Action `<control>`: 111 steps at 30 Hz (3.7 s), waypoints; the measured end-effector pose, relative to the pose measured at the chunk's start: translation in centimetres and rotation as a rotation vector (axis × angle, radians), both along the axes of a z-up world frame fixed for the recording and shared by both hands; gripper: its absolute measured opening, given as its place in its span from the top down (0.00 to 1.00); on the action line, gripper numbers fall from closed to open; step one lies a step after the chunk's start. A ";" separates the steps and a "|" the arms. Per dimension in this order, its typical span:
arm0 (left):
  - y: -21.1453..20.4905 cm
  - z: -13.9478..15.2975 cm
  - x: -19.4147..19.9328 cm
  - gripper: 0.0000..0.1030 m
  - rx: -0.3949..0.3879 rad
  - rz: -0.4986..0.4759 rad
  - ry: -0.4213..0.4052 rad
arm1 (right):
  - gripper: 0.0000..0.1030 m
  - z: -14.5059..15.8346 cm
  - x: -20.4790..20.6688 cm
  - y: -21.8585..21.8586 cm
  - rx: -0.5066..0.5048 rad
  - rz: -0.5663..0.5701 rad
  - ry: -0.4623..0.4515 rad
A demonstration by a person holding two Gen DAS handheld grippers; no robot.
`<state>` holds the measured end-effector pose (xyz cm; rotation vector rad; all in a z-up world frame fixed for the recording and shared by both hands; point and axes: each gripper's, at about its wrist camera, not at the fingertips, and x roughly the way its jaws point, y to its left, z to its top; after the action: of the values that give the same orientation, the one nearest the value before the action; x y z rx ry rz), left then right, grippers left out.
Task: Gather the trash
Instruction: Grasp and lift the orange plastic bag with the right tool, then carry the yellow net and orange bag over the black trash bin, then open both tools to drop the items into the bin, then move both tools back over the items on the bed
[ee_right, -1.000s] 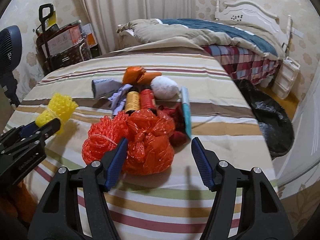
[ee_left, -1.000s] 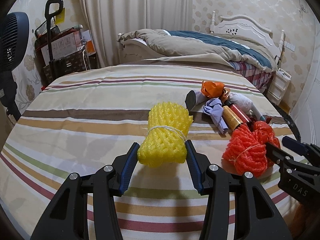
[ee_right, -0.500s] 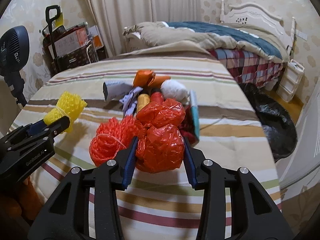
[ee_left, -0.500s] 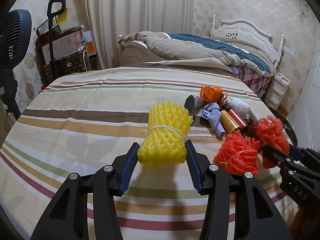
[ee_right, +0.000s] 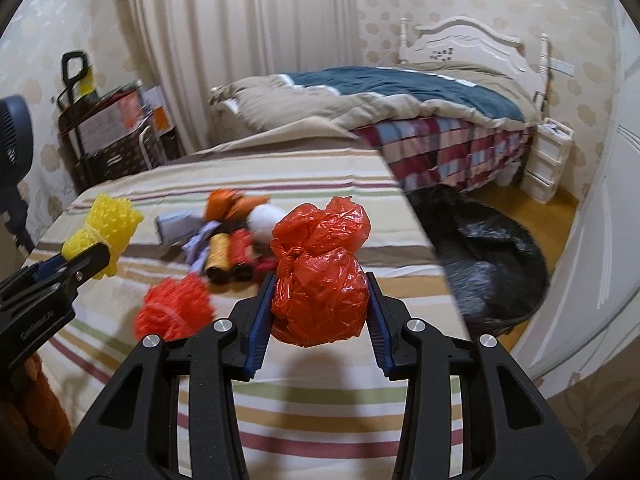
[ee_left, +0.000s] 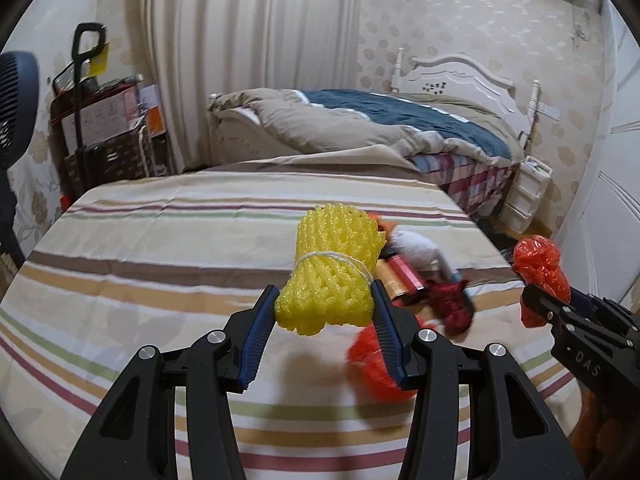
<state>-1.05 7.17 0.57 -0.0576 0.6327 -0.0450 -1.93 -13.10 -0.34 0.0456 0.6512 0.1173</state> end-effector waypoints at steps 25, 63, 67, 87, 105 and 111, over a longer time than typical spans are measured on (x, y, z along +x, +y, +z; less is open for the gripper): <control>-14.6 0.5 8.4 0.53 0.061 -0.219 -0.010 | 0.60 -0.9 5.7 -11.7 0.001 -0.219 -0.034; -24.8 -4.6 15.4 0.44 0.148 -0.282 0.122 | 0.58 -5.6 12.4 -20.3 0.065 -0.323 0.060; -24.8 -4.6 15.3 0.29 0.147 -0.278 0.116 | 0.45 -5.6 12.4 -20.7 0.072 -0.338 0.059; -22.5 -3.3 12.5 0.21 0.151 -0.251 0.101 | 0.36 -3.9 9.0 -20.1 0.070 -0.373 0.033; -14.5 -1.8 5.6 0.21 0.146 -0.156 0.083 | 0.35 -3.8 2.2 -14.1 0.091 -0.294 0.051; -12.6 -1.4 3.3 0.21 0.166 -0.126 0.056 | 0.35 -3.0 0.5 -11.8 0.079 -0.246 0.038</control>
<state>2.28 -5.46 -0.79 0.1419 0.6933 -0.1124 -1.44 -24.93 -3.36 0.2042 0.6736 -0.0956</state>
